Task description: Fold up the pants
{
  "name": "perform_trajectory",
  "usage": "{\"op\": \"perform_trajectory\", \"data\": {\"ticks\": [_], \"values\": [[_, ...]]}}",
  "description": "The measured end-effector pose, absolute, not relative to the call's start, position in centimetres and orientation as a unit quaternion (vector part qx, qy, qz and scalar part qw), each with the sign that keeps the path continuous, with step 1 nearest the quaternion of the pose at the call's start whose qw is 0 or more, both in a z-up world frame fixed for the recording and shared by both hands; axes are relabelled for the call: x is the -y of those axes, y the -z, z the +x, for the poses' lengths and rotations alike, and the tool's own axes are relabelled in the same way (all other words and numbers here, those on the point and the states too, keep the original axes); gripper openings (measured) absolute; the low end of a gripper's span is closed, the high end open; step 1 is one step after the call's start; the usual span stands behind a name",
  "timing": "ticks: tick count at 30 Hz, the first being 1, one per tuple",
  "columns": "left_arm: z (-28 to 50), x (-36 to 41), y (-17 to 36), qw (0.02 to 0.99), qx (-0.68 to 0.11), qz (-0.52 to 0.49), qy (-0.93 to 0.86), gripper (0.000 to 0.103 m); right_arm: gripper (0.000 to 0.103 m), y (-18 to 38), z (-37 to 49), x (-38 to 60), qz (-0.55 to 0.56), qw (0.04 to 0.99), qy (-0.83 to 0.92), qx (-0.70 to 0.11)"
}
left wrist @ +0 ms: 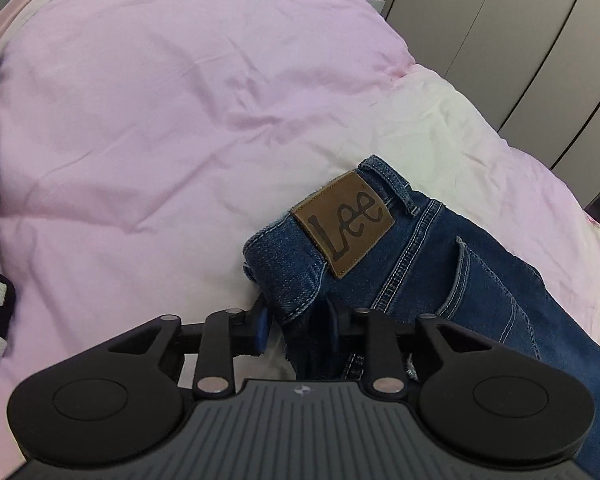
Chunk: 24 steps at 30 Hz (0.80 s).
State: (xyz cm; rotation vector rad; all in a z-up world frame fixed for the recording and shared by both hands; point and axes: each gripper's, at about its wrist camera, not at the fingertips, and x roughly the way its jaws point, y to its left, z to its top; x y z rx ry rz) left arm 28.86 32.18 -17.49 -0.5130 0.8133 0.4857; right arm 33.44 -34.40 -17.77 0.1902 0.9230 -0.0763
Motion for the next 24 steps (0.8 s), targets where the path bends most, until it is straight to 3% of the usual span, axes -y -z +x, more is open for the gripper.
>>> {"op": "perform_trajectory", "data": {"ticks": [2, 4, 12, 24], "values": [[28.4, -31.7, 16.5, 0.864, -0.384, -0.223, -0.236, 0.047, 0.052, 17.7, 33.8, 36.7, 0.101, 0.889, 0.049, -0.445], [28.1, -30.7, 15.4, 0.874, -0.375, -0.192, -0.243, 0.048, 0.052, 17.5, 34.1, 39.6, 0.12, 0.887, 0.066, -0.441], [29.3, -26.0, 13.2, 0.892, -0.353, -0.168, -0.226, 0.049, 0.044, 17.3, 36.8, 53.1, 0.222, 0.881, 0.138, -0.395], [32.2, -21.9, 16.0, 0.867, -0.398, -0.198, -0.227, 0.047, 0.039, 21.9, 42.8, 65.8, 0.412, 0.822, 0.19, -0.344]]}}
